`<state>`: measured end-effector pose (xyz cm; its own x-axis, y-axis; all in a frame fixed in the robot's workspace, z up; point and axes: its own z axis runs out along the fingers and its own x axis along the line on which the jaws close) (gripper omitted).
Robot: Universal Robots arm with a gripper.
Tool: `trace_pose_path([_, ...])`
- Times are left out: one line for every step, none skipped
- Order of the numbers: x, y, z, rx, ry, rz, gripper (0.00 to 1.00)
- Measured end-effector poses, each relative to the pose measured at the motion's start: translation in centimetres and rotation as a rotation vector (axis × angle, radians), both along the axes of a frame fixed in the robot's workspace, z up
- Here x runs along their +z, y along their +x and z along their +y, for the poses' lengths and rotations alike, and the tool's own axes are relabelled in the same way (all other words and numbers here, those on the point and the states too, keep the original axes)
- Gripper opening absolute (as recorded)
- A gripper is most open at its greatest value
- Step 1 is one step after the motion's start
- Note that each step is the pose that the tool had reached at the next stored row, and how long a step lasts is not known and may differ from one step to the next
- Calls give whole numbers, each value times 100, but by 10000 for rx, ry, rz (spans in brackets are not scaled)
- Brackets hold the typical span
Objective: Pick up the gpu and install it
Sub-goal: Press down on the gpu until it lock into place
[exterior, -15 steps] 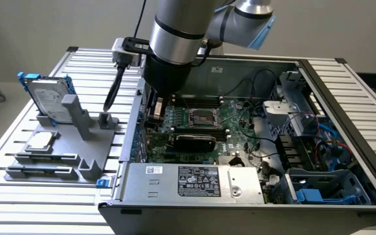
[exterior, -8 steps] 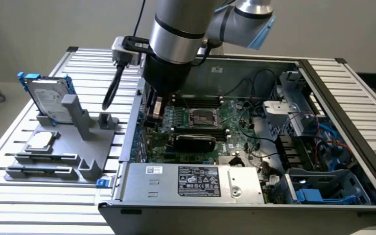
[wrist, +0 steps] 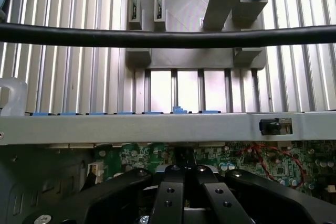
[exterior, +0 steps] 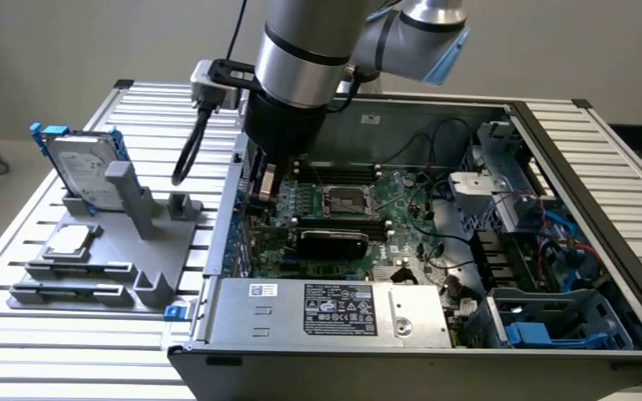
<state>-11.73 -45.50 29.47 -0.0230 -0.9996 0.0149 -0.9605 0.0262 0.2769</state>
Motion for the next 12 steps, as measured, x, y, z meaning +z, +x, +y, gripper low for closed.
trace_pose_path([0,0,0,-50,-1,6,11])
trace_pose_path([0,0,0,-102,0,12,11])
trace_pose_path([-1,0,0,-150,2,17,11])
trace_pose_path([-1,0,0,-196,2,23,11])
trace_pose_path([-1,0,0,-236,2,30,11])
trace_pose_path([-1,0,0,-277,2,36,11])
trace_pose_path([-1,0,0,-313,3,41,11])
trace_pose_path([-1,0,0,-344,2,46,11])
trace_pose_path([-1,0,0,-373,2,50,11])
trace_pose_path([-1,0,0,-391,1,55,11])
trace_pose_path([-1,0,0,-404,1,62,11])
trace_pose_path([-1,0,0,-411,2,71,11])
